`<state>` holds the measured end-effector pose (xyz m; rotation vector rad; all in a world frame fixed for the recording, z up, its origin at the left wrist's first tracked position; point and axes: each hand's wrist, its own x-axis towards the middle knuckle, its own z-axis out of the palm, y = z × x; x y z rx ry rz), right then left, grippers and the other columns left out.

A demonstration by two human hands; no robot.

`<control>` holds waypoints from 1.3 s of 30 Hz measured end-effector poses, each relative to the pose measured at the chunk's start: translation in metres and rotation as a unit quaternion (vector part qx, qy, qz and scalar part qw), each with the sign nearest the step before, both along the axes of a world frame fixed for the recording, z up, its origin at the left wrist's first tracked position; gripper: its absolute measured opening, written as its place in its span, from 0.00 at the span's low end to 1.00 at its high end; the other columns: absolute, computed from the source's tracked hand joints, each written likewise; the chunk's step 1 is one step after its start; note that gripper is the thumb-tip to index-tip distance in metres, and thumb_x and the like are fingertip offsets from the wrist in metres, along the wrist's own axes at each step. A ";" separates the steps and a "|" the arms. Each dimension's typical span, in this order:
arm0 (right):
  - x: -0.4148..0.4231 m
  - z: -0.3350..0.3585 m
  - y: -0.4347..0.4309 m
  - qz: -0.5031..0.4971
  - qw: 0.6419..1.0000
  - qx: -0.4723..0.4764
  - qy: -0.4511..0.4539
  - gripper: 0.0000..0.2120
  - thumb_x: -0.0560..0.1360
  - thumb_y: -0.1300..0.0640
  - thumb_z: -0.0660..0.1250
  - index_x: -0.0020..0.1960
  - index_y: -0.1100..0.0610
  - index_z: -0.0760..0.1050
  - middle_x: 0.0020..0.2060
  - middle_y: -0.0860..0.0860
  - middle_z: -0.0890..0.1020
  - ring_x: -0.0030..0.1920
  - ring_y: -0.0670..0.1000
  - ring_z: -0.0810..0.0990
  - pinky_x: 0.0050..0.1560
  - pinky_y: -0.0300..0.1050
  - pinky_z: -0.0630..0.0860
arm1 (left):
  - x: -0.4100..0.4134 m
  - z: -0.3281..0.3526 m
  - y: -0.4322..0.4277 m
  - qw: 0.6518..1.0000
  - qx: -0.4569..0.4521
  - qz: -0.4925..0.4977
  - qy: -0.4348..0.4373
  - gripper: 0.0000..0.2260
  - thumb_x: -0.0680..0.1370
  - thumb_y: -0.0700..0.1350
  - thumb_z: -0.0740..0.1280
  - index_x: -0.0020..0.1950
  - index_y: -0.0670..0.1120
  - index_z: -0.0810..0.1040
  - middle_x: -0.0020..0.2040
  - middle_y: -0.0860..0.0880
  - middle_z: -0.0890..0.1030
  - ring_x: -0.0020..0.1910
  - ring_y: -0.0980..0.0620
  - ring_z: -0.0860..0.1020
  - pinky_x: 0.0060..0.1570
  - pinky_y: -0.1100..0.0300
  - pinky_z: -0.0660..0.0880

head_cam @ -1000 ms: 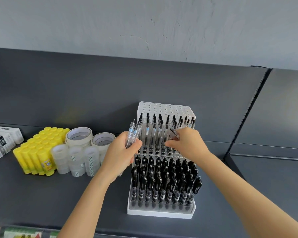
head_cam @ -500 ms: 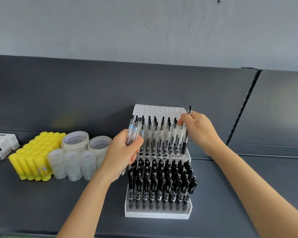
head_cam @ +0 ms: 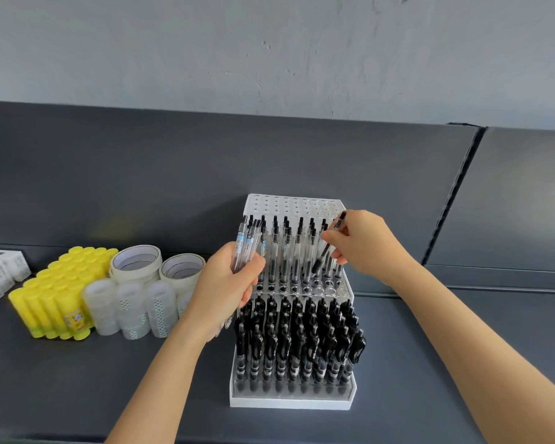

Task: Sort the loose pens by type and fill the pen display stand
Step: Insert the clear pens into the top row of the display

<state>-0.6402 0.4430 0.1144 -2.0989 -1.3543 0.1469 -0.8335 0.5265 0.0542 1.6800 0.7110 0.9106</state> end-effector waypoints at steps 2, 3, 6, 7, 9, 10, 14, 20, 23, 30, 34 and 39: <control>0.002 0.001 0.001 -0.004 1.000 -0.009 -0.005 0.17 0.77 0.57 0.63 0.44 0.74 0.72 0.38 0.65 0.83 0.35 0.58 0.83 0.41 0.50 0.80 | 0.000 -0.001 0.000 1.000 -0.004 0.003 -0.004 0.05 0.79 0.44 0.65 0.46 0.44 0.73 0.31 0.49 0.72 0.25 0.55 0.67 0.24 0.62 0.64; 0.002 0.001 0.001 -0.007 1.000 -0.014 -0.009 0.17 0.77 0.57 0.63 0.42 0.73 0.71 0.39 0.66 0.82 0.37 0.60 0.83 0.40 0.50 0.79 | 0.000 -0.002 0.001 1.000 -0.003 0.005 -0.005 0.05 0.79 0.44 0.65 0.45 0.44 0.73 0.31 0.49 0.73 0.25 0.55 0.67 0.24 0.62 0.64; 0.004 0.002 0.002 -0.007 0.999 -0.028 -0.022 0.16 0.77 0.56 0.63 0.39 0.69 0.69 0.42 0.68 0.81 0.41 0.64 0.82 0.38 0.50 0.78 | 0.000 0.000 0.003 1.000 0.002 0.007 -0.009 0.04 0.79 0.44 0.64 0.46 0.45 0.73 0.32 0.48 0.73 0.25 0.55 0.67 0.24 0.63 0.65; 0.004 0.003 0.002 -0.004 0.999 -0.035 -0.025 0.15 0.77 0.56 0.63 0.38 0.66 0.68 0.43 0.68 0.81 0.43 0.65 0.81 0.37 0.50 0.77 | 0.000 0.000 0.003 1.000 0.001 0.007 -0.014 0.04 0.80 0.45 0.64 0.47 0.45 0.73 0.32 0.48 0.73 0.25 0.55 0.67 0.24 0.62 0.65; 0.002 0.004 0.002 -0.003 0.998 -0.052 -0.032 0.13 0.77 0.55 0.64 0.39 0.62 0.69 0.43 0.67 0.81 0.45 0.65 0.80 0.39 0.50 0.77 | 0.000 0.002 0.003 1.000 0.001 0.009 -0.021 0.04 0.80 0.45 0.64 0.46 0.47 0.74 0.32 0.48 0.73 0.25 0.55 0.67 0.24 0.62 0.65; 0.001 0.002 0.003 -0.004 0.997 -0.062 -0.035 0.13 0.77 0.54 0.65 0.41 0.64 0.71 0.43 0.66 0.82 0.45 0.65 0.81 0.41 0.52 0.78 | 0.000 0.003 0.003 1.000 0.000 0.010 -0.025 0.05 0.80 0.45 0.64 0.45 0.47 0.73 0.32 0.49 0.73 0.25 0.54 0.67 0.24 0.62 0.64; -0.003 -0.014 0.006 -0.003 0.995 -0.093 -0.026 0.12 0.76 0.55 0.66 0.42 0.64 0.71 0.40 0.61 0.82 0.45 0.62 0.82 0.38 0.50 0.78 | 0.003 0.005 0.000 0.999 -0.015 0.004 -0.033 0.08 0.80 0.48 0.64 0.45 0.45 0.72 0.32 0.48 0.74 0.23 0.55 0.66 0.23 0.63 0.63; -0.007 -0.026 0.002 -0.036 0.997 -0.045 -0.051 0.13 0.76 0.55 0.66 0.38 0.61 0.68 0.34 0.59 0.81 0.37 0.58 0.83 0.35 0.48 0.76 | 0.004 0.010 -0.003 0.999 -0.026 0.011 -0.040 0.12 0.80 0.51 0.62 0.45 0.42 0.69 0.34 0.48 0.73 0.24 0.55 0.67 0.23 0.63 0.63; -0.006 -0.024 0.003 -0.039 0.995 -0.063 -0.064 0.15 0.76 0.53 0.66 0.39 0.63 0.71 0.34 0.59 0.81 0.38 0.59 0.83 0.38 0.50 0.79 | 0.006 0.011 -0.004 0.999 -0.025 0.027 -0.035 0.12 0.81 0.49 0.61 0.44 0.42 0.68 0.34 0.49 0.71 0.24 0.55 0.67 0.23 0.64 0.63; -0.009 -0.024 0.009 -0.032 0.993 -0.092 -0.060 0.14 0.76 0.54 0.66 0.37 0.63 0.71 0.32 0.59 0.80 0.39 0.60 0.83 0.37 0.50 0.80 | 0.008 0.013 -0.006 1.000 -0.012 -0.013 0.014 0.03 0.81 0.44 0.61 0.51 0.45 0.71 0.34 0.53 0.68 0.28 0.56 0.68 0.25 0.64 0.64; -0.006 -0.015 -0.004 -0.089 0.990 -0.087 -0.068 0.24 0.74 0.45 0.69 0.31 0.60 0.65 0.24 0.53 0.71 0.26 0.55 0.71 0.27 0.41 0.68 | 0.008 0.019 -0.007 0.999 -0.005 -0.028 0.026 0.04 0.80 0.46 0.63 0.52 0.46 0.75 0.32 0.54 0.72 0.30 0.54 0.71 0.27 0.62 0.68; -0.014 0.002 -0.013 0.000 0.982 0.093 0.161 0.11 0.73 0.54 0.71 0.37 0.62 0.78 0.25 0.48 0.74 0.27 0.48 0.69 0.30 0.40 0.68 | 0.019 0.029 -0.014 0.998 -0.035 -0.056 0.018 0.09 0.81 0.45 0.63 0.54 0.41 0.75 0.42 0.45 0.79 0.27 0.55 0.75 0.27 0.62 0.72</control>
